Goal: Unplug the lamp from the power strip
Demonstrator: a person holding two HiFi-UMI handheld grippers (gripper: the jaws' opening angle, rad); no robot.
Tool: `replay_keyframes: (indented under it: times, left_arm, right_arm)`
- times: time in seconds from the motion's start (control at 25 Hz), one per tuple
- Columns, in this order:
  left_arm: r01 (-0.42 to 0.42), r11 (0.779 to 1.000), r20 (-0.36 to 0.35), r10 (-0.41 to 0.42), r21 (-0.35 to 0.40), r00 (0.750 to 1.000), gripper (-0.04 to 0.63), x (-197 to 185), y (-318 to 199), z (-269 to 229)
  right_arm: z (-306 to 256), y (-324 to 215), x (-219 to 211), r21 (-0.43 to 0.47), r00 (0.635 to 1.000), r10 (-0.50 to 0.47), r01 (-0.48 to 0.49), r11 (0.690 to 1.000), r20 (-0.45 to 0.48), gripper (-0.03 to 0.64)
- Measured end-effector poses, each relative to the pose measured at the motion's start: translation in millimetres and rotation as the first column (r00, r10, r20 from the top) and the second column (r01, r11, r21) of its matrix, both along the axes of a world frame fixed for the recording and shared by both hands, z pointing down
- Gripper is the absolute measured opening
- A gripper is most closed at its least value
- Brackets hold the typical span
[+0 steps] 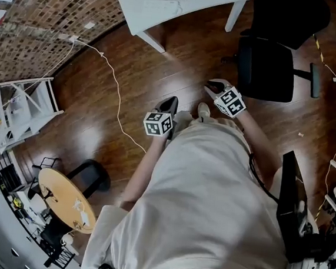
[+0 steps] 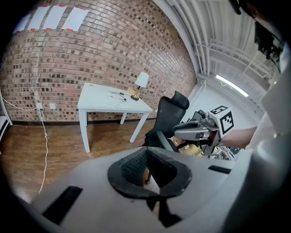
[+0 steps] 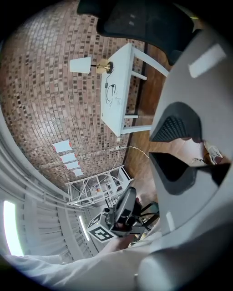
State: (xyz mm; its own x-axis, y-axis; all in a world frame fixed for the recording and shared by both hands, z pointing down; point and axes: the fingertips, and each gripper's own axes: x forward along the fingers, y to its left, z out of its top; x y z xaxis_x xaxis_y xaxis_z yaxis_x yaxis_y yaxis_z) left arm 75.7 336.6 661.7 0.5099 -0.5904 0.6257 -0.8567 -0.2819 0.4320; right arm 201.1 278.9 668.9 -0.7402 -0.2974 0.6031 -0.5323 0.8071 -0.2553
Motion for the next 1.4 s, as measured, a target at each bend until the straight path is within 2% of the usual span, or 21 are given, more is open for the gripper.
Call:
replay_keyframes:
  times: [0.24,0.44,0.8,1.04,1.24,1.4]
  left_arm:
    - [0.041,0.998,0.035,-0.042,0.038,0.999,0.003,-12,9,-16]
    - [0.112,0.992,0.014,-0.113,0.056,0.993,0.003,-17,10,-14]
    - [0.087,0.994,0.005,-0.087,0.06,0.996,0.003,-14,22,-23]
    - [0.085,0.995,0.013,-0.085,0.052,0.996,0.003,-11,18,-10]
    - [0.065,0.993,0.031,-0.069,0.098,0.997,0.003,-16,8,-30]
    - [0.134,0.986,0.015,-0.136,0.102,0.991,0.003,-38,10,-31]
  right_arm:
    - [-4,11,-6,0.003,0.999,0.027,-0.027,1.0,0.026,0.071]
    - [-4,10,-5,0.036,0.999,0.026,-0.026,0.999,0.019,0.063]
    - [-18,12,5,0.04,0.997,0.08,-0.081,0.996,0.018,0.063]
    - [-8,25,25,0.035,0.995,0.099,-0.1,0.994,0.013,0.063]
    - [-4,20,40,-0.004,0.987,0.161,-0.161,0.987,0.028,0.063]
    - [-2,19,33,-0.002,0.99,0.142,-0.142,0.99,0.009,0.063]
